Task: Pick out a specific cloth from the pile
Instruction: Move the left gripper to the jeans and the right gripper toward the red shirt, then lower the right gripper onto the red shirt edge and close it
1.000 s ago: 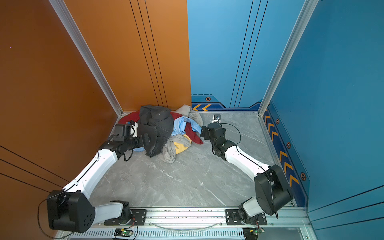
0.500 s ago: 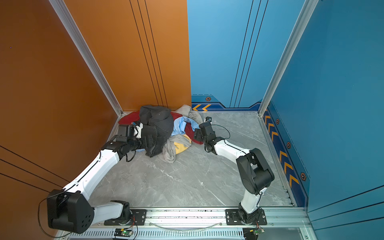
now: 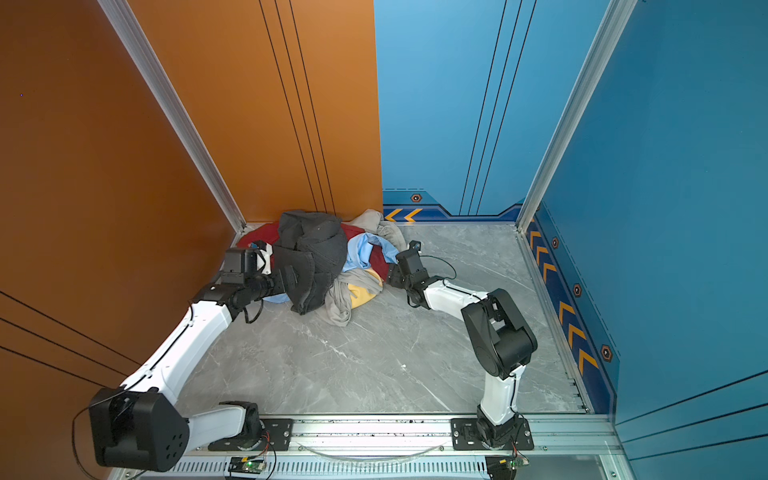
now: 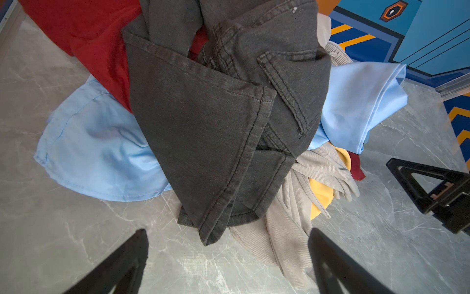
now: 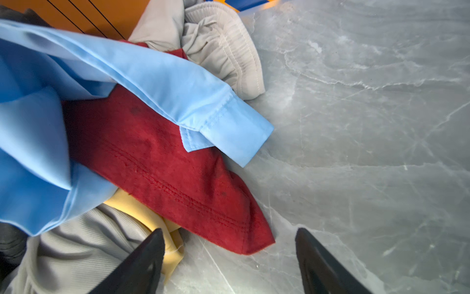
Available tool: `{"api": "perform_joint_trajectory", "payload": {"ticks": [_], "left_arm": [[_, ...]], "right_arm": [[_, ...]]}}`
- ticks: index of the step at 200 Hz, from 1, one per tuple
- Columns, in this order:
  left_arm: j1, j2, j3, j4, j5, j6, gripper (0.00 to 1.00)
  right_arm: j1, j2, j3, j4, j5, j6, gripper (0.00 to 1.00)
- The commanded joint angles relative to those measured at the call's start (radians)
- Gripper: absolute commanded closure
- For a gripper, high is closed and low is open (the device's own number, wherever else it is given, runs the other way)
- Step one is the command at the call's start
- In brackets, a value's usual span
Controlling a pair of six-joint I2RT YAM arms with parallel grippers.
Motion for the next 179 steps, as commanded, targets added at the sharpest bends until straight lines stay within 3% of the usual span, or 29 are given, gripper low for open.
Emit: {"api": "perform_joint_trajectory", "payload": {"ticks": [1,179], "left_arm": [[0.007,-0.011,0.004,-0.016,-0.005,-0.020,0.02],[0.000,0.015,0.002,0.003,0.059,-0.046,0.01]], "right_arm": [[-0.013,0.045,0.039,-0.003,-0.025,0.032,0.21],[0.000,0.259,0.207,-0.072,-0.052,0.013,0.42]]}}
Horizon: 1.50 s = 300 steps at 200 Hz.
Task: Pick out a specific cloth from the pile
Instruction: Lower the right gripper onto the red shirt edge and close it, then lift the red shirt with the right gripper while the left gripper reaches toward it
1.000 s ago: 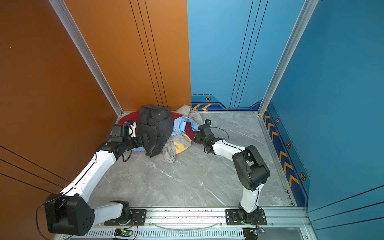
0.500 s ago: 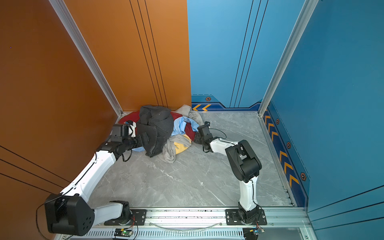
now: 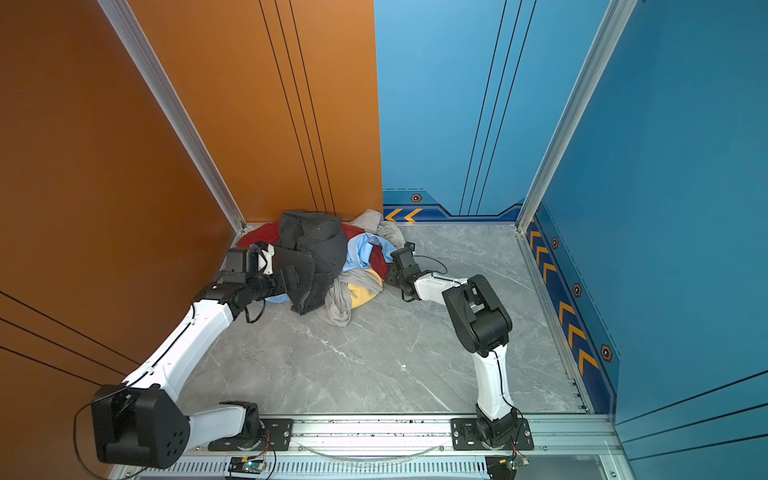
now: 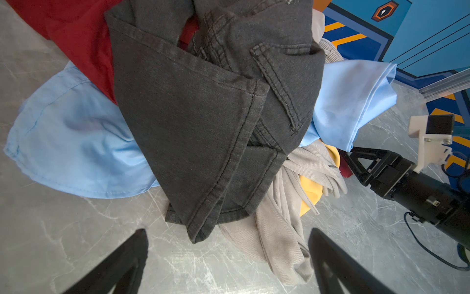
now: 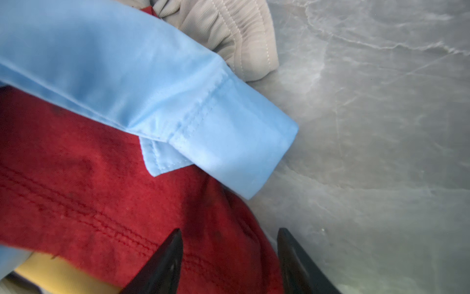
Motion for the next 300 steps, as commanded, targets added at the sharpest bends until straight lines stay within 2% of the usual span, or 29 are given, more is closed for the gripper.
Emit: {"api": "perform_joint_trajectory", "payload": {"ticks": [1,25,44,56,74,107,133,185,246,300], "left_arm": [[-0.001,0.001,0.002,0.000,0.015,-0.012,0.01],[0.000,0.003,0.001,0.002,0.015,-0.013,0.01],[0.000,0.004,0.000,0.002,0.015,-0.013,0.01],[0.001,0.005,0.000,0.002,0.013,-0.013,0.01],[0.000,0.004,-0.002,0.003,0.009,-0.012,0.01],[0.002,0.005,-0.003,0.002,0.005,-0.013,0.01],[0.005,0.001,-0.002,0.003,0.003,-0.014,0.01],[0.060,-0.033,0.002,0.002,-0.018,-0.015,0.01],[0.083,-0.054,-0.005,0.006,-0.025,-0.018,0.00],[0.084,-0.034,0.001,0.007,-0.034,-0.019,0.00]], "right_arm": [[0.012,0.039,0.032,-0.044,0.001,-0.012,0.42],[0.014,0.058,0.052,-0.046,-0.017,-0.015,0.50],[0.019,0.072,0.074,-0.055,-0.034,-0.016,0.63],[0.019,0.076,0.085,-0.061,-0.043,-0.020,0.74],[0.019,0.067,0.096,-0.063,-0.052,-0.032,1.00],[0.012,0.006,0.112,-0.064,-0.044,-0.055,1.00],[0.007,-0.103,0.160,-0.088,-0.028,-0.065,1.00],[0.007,-0.192,0.334,-0.127,-0.009,-0.061,1.00],[-0.003,-0.082,0.680,-0.218,-0.045,-0.078,1.00],[-0.003,-0.008,0.936,-0.218,-0.095,-0.081,1.00]]}}
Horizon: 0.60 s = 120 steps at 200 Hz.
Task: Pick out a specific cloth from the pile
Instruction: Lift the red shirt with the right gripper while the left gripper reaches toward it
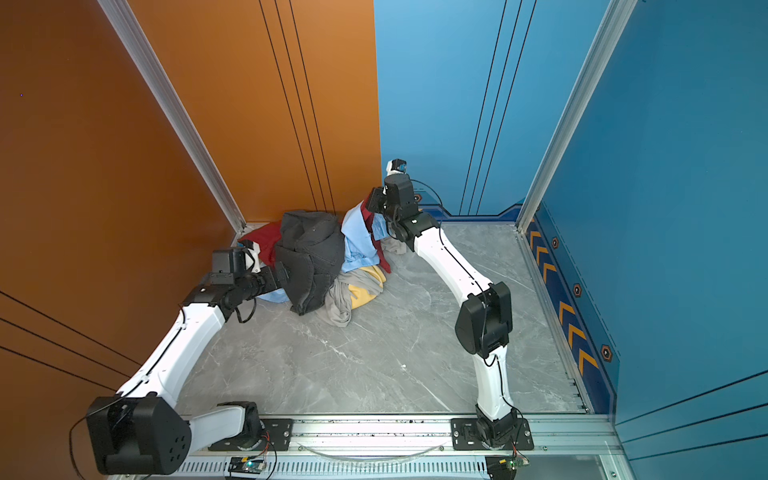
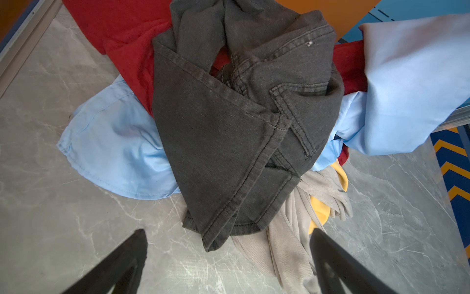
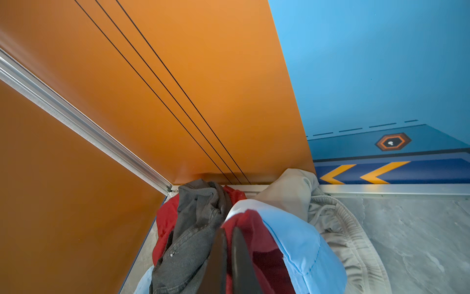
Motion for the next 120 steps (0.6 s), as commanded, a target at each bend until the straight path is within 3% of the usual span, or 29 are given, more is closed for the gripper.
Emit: {"api": "perform_joint_trajectory", "payload": {"ticks": [1,52,120], "left_arm": [[0.006,0.006,0.002,0.001,-0.020,-0.004,0.01],[0.006,0.018,0.003,0.003,-0.022,-0.008,0.01],[-0.001,0.032,0.008,0.015,-0.025,-0.015,0.01]], "right_arm": [[-0.009,0.013,0.142,0.027,-0.028,-0.017,1.00],[0.001,0.168,0.451,0.104,-0.071,-0.019,1.00],[0.020,0.152,0.422,0.304,-0.126,-0.018,1.00]]}}
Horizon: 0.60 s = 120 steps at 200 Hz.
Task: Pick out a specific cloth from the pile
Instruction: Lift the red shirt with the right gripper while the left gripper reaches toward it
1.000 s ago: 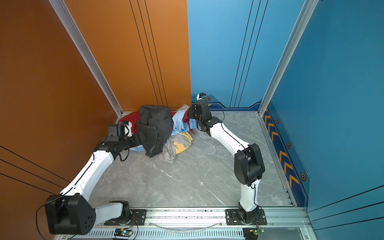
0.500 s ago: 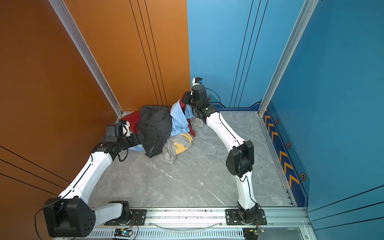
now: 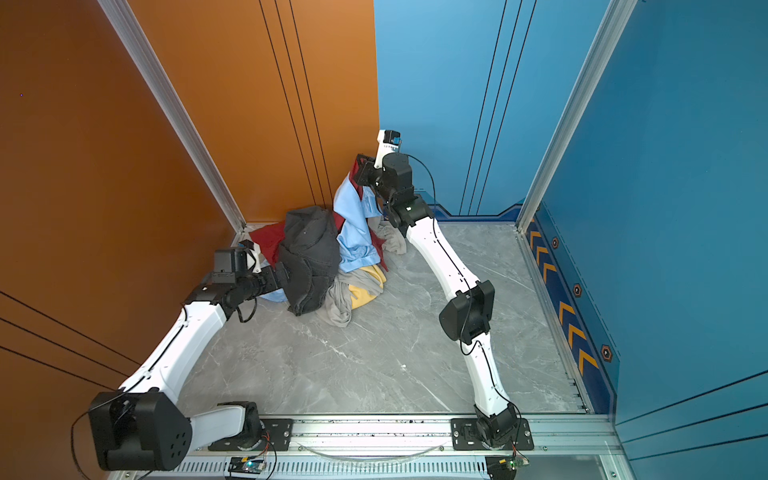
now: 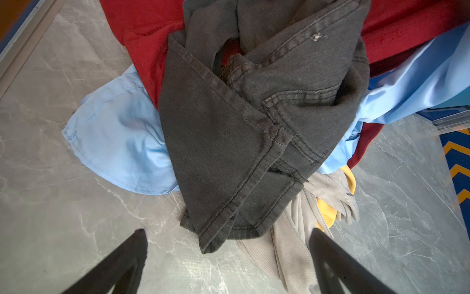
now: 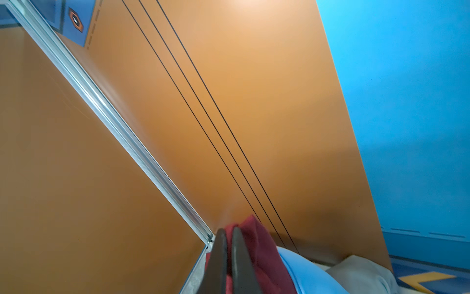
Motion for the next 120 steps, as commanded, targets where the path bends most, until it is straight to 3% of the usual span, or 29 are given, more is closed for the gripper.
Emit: {"api": "perform_joint_trajectory", "payload": {"ticks": [1,74,120], "left_arm": [[-0.002,0.009,0.008,0.014,-0.014,-0.010,0.01],[-0.127,0.016,0.091,0.137,-0.043,0.012,0.01],[-0.178,0.060,0.156,0.315,-0.027,0.027,0.02]], "right_arm": [[0.009,-0.045,0.015,0.185,-0.032,-0.010,1.00],[0.007,-0.144,-0.149,0.227,-0.086,0.026,1.00],[0.012,-0.166,-0.184,0.071,-0.177,-0.005,1.00]]}}
